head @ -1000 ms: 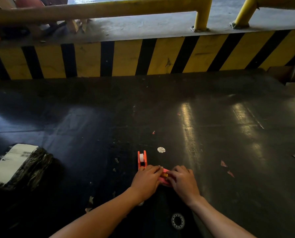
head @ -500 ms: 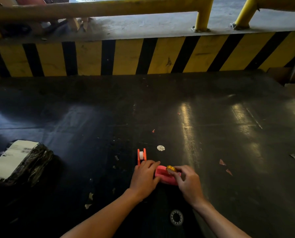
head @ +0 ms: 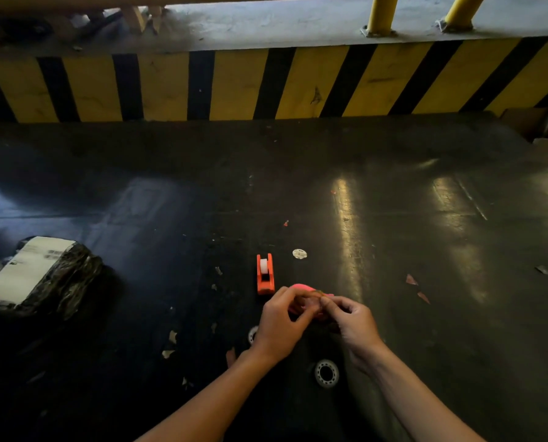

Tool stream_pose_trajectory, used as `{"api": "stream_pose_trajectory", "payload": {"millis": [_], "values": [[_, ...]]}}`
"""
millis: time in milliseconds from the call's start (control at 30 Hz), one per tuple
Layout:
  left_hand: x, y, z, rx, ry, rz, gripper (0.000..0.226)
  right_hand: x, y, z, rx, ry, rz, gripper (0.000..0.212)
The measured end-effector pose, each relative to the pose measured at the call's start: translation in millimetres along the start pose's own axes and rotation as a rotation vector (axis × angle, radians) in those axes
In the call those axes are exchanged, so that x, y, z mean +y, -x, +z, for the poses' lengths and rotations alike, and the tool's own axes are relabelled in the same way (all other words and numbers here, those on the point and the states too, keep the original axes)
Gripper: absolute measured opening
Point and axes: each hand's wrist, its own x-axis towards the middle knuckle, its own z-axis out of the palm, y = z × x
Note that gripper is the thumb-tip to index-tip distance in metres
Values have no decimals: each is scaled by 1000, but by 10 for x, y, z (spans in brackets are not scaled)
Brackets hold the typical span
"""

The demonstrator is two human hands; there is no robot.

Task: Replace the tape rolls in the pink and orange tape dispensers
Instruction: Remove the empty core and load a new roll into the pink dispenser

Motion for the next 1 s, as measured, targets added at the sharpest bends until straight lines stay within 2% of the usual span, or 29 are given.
{"api": "stream_pose_trajectory", "payload": {"millis": [67,133,267,333,400,500,667,733,800,867,933,1000], "values": [[-39,32,-10,41,17,-29,24,11,-2,-67,60,56,-25,9],[-98,74,-37,77,13,-74,22,18,-4,-204,89,241,-61,11],[-200,173,-106,77,29,-164,19,15,21,-489,14,945,-42,17],[-227,214,-104,67,37,-197,18,68,54,-554,5,1282,-89,21],[-234,251,-88,68,56,-230,18,170,95,-576,-28,1449,-150,6],[-245,283,-77,57,65,-256,17,281,118,-570,-86,1515,-130,15],[-280,294,-130,11,12,-277,21,168,157,-401,-11,1495,-207,22],[-275,289,-146,5,3,-286,21,165,149,-311,-33,1464,-145,23],[-272,282,-154,3,4,-299,20,187,143,-231,-171,1452,9,30],[-264,274,-160,-4,6,-315,21,224,138,-191,-373,1501,133,49],[-261,269,-174,-14,3,-329,22,253,162,-167,-462,1552,137,65],[-259,271,-192,-18,2,-343,22,279,162,-158,-473,1591,77,68]]}}
